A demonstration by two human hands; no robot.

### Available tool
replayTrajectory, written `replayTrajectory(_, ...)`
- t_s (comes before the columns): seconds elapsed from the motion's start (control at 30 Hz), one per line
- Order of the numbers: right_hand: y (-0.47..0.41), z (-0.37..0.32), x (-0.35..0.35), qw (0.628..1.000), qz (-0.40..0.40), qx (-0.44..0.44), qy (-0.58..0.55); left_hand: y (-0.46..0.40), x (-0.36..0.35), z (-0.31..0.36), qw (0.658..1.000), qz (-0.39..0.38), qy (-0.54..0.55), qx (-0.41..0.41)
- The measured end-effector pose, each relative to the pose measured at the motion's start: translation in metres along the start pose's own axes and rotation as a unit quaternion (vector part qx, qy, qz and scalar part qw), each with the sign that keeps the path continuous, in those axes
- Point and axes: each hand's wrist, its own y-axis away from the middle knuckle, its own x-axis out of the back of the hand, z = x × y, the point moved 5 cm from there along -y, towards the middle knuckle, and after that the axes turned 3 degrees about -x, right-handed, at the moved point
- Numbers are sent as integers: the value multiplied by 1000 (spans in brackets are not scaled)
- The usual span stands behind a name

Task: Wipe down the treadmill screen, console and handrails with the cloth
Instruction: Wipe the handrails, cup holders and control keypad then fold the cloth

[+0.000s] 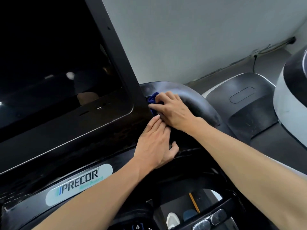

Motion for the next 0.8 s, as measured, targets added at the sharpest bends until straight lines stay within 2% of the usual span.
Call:
replayTrajectory(0.2, 10, 8, 13, 988, -87, -60, 110, 0, -1, -1, 1000, 10, 9, -3)
replayTrajectory(0.3, -5, -5, 13, 985, -112, -34, 130, -1, -2, 0, 1000, 1, 6, -3)
replayTrajectory(0.43, 14, 16, 21, 983, -107, -56, 135, 0, -1, 1, 1000, 7, 8, -4)
replayTrajectory(0.57, 4, 3, 16, 979, -131, -65, 142, 0, -1, 0, 1000, -2, 6, -1)
replayTrajectory(0.8, 19, 18, 20, 974, -119, -98, 165, 0, -2, -1, 1000, 1, 4, -2)
